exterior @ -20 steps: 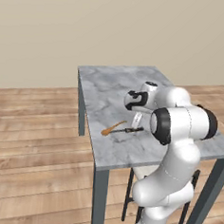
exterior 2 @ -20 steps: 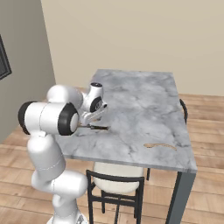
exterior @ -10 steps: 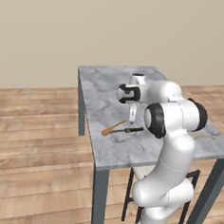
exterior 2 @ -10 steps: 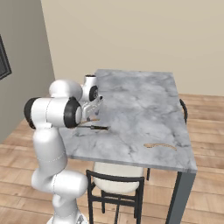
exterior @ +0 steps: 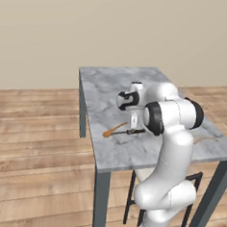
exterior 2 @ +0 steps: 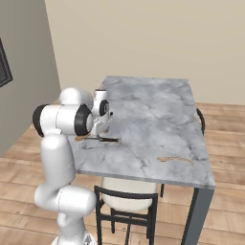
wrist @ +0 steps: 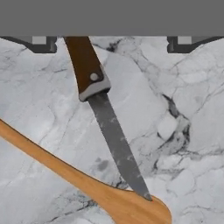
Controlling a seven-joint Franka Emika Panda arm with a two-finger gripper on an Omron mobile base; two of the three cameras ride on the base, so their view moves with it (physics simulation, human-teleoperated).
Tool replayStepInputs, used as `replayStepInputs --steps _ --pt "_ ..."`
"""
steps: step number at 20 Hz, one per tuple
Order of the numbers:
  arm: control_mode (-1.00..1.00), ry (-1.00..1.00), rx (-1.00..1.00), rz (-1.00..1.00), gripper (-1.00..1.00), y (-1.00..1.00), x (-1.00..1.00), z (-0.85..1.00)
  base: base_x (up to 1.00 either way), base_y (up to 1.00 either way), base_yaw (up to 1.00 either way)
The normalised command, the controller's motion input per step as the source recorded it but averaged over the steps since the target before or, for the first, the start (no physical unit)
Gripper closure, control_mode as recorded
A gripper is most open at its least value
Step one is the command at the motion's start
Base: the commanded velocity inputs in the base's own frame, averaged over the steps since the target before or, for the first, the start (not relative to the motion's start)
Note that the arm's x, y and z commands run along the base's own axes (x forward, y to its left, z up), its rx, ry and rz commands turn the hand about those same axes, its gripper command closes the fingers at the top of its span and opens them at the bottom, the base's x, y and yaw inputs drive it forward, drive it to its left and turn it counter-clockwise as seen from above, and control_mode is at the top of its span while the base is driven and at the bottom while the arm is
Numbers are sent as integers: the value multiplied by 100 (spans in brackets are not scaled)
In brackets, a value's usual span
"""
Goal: Pick up the metallic utensils from the counter and place them in the open drawer. Make sure not to pick up any wooden utensils.
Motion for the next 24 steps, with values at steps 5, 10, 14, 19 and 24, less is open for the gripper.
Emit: replayStepInputs --steps 5,10,14,19,24 --pt "-100 6 10 19 -100 0 34 -10 0 0 0" --pt "-100 0 30 22 -100 -23 3 0 0 0 0" --pt "-100 0 9 14 -100 -43 0 0 0 0 0" --pt "-100 1 2 13 -100 -2 8 -12 0 0 0" --pt "-100 0 7 14 -100 7 16 -25 0 0 0"
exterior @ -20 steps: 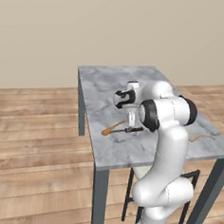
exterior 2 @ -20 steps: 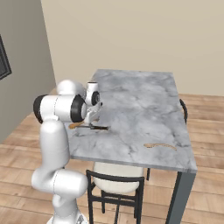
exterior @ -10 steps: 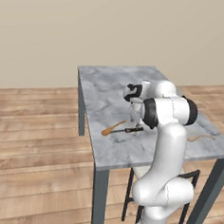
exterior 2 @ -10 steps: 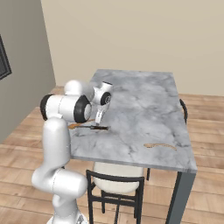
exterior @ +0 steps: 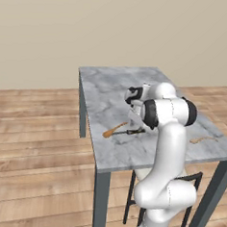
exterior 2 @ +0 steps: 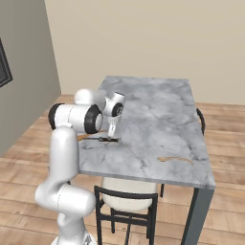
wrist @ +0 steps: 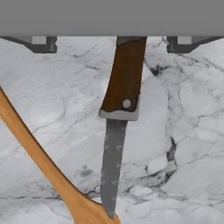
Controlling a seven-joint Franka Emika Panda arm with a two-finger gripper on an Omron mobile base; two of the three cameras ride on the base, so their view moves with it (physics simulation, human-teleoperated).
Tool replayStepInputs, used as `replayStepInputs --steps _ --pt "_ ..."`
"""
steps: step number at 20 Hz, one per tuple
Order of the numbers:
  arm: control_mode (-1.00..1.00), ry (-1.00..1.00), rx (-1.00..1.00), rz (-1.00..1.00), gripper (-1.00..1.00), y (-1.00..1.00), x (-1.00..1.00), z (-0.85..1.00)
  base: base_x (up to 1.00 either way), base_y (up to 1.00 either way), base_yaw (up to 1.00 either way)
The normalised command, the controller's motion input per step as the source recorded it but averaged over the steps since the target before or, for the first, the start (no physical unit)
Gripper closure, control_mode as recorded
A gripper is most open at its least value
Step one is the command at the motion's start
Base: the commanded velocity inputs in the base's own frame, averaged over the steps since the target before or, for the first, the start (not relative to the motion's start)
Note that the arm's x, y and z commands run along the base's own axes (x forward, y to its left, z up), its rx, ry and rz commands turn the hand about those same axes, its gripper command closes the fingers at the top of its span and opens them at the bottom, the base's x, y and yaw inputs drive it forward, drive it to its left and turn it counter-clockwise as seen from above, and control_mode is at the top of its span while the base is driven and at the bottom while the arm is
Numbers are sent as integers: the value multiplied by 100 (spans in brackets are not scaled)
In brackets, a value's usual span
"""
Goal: Pick up the metallic utensils from the counter and place them in the open drawer. Make sure not to pick up any wooden utensils.
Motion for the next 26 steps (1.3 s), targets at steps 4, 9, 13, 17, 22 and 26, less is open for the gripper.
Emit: replayStepInputs --steps 4,9,13,17,22,26 --pt "-100 0 4 7 -100 1 4 -27 0 0 0" --pt "-100 0 0 0 -100 0 0 -27 0 0 0" --pt "-100 5 -2 0 -100 0 0 -36 0 0 0" --pt "-100 1 -1 0 -100 -2 -7 -36 0 0 0" --pt "-100 0 0 0 -100 -8 -42 -1 0 0 0" --pt "-100 0 0 0 -100 -5 -43 -2 0 0 0"
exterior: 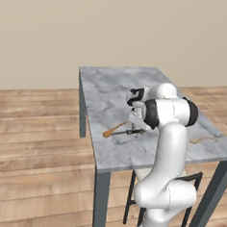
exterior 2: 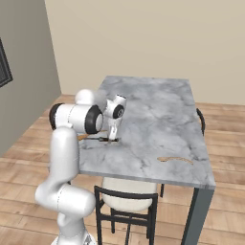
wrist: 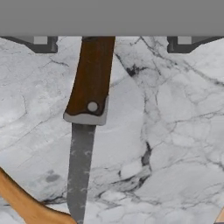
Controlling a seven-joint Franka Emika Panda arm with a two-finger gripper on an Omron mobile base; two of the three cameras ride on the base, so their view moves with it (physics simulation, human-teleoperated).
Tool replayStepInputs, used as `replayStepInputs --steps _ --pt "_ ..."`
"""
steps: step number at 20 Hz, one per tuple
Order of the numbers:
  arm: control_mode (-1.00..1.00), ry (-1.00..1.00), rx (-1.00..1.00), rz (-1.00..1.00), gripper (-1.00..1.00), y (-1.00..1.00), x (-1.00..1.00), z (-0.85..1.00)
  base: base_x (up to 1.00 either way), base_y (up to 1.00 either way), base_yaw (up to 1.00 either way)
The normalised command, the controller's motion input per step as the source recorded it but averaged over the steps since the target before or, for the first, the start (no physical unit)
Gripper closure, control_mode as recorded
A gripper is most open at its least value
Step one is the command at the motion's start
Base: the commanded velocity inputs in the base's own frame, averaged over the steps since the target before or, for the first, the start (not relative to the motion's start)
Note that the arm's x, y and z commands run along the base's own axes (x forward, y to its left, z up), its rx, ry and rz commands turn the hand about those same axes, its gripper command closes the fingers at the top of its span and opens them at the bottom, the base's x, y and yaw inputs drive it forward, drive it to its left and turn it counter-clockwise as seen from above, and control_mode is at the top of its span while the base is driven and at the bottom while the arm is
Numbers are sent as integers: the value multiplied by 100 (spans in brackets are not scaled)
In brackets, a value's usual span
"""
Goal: Pick up the metallic utensils from the counter and place them in the open drawer. Make sure not to pick up any wooden utensils.
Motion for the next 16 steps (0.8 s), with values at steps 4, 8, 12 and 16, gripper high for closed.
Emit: replayStepInputs --steps 4,8,12,16 --pt "-100 -1 0 0 -100 0 -19 -14 0 0 0" --pt "-100 -2 0 -1 -100 0 -4 -9 0 0 0" --pt "-100 -2 0 -5 -100 0 0 -2 0 0 0" --pt "-100 0 0 -5 -100 0 0 -21 0 0 0"
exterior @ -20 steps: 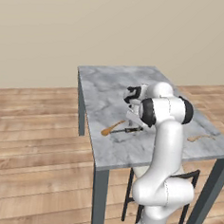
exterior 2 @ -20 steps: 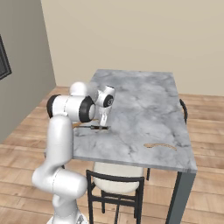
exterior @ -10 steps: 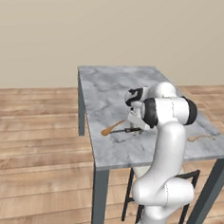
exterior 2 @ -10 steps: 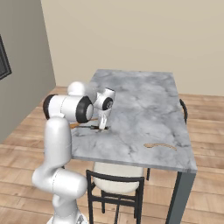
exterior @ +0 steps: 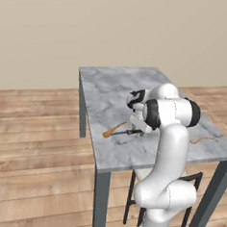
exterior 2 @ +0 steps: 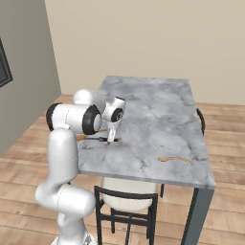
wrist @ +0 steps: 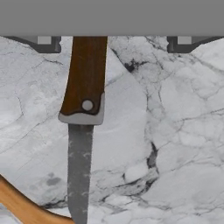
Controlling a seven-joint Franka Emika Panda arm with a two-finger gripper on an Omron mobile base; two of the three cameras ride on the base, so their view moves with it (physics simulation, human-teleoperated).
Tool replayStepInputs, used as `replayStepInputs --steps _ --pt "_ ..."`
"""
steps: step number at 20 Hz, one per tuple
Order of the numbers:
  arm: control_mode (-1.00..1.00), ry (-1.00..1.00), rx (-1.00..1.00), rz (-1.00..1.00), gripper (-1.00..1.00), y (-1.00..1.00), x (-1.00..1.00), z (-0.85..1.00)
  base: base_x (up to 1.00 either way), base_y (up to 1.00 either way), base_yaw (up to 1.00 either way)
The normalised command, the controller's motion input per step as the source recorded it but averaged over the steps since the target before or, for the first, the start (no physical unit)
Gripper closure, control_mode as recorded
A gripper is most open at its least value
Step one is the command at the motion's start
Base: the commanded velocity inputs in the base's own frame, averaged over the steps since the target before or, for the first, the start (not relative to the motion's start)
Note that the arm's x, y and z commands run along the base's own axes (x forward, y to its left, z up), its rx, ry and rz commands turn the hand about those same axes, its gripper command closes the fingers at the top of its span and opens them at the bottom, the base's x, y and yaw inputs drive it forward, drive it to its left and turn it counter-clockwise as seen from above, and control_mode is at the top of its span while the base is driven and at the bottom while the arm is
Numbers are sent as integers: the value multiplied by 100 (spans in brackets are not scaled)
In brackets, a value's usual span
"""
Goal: Pick up the metallic utensils from the counter and place them in the open drawer. Make sure not to pick up any wooden utensils.
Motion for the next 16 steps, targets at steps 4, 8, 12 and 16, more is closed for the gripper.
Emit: replayStepInputs --steps 4,8,12,16 --pt "-100 0 0 -6 -100 0 0 -44 0 0 0" --pt "-100 -13 0 -4 -100 0 -12 -62 0 0 0" --pt "-100 -34 3 0 -100 0 -5 -30 0 0 0" --pt "-100 -34 3 0 -100 0 -3 -40 0 0 0"
